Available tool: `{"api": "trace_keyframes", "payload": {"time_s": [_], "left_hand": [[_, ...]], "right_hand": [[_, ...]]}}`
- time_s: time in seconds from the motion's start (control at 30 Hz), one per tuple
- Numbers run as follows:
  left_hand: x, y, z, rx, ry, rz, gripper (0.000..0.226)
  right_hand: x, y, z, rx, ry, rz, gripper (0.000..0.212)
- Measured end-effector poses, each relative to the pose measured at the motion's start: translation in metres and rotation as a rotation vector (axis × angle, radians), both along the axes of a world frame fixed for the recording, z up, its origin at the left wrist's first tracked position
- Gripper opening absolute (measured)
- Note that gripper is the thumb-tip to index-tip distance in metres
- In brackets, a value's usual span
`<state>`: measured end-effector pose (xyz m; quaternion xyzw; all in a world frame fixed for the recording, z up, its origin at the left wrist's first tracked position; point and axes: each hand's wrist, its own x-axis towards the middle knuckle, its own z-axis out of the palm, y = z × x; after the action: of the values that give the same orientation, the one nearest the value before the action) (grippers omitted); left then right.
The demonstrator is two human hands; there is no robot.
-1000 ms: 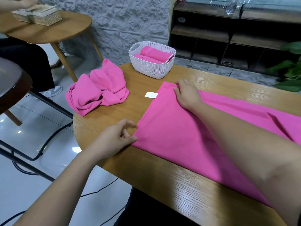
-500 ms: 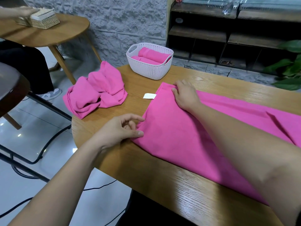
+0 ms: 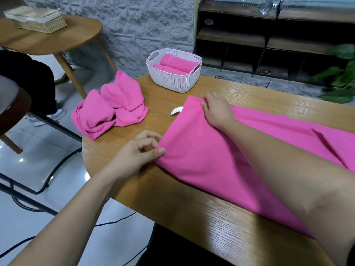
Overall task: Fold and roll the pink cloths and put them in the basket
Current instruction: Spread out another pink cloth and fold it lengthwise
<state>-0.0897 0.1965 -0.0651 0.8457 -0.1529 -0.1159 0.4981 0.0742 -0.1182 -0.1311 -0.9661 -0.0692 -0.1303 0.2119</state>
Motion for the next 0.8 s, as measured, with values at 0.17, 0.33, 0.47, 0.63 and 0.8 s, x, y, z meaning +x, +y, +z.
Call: {"api": "trace_keyframes", "payload": {"time_s": [0.17, 0.33, 0.47, 0.63, 0.8], "left_hand": [[-0.006, 0.001, -0.005, 0.011, -0.027, 0.006, 0.019], [-0.011, -0.002, -0.007, -0.026, 0.024, -0.008, 0.017], [-0.012, -0.003, -0.011, -0.037, 0.092, -0.009, 0.028], [-0.005, -0.002, -0.015, 0.098, 0.091, 0.007, 0.030], [0.000, 0.000, -0.014, 0.187, 0.139, 0.036, 0.028]], "right_hand": [[-0.001, 0.000, 0.000, 0.014, -0.017, 0.008, 0.013], [0.005, -0.001, 0.011, 0.049, 0.018, 0.011, 0.014], [0.013, -0.002, 0.023, 0.054, 0.071, 0.000, 0.012], [0.019, -0.006, 0.020, 0.029, 0.118, -0.004, 0.017], [0.018, -0.009, 0.022, 0.001, 0.076, -0.040, 0.018]]}}
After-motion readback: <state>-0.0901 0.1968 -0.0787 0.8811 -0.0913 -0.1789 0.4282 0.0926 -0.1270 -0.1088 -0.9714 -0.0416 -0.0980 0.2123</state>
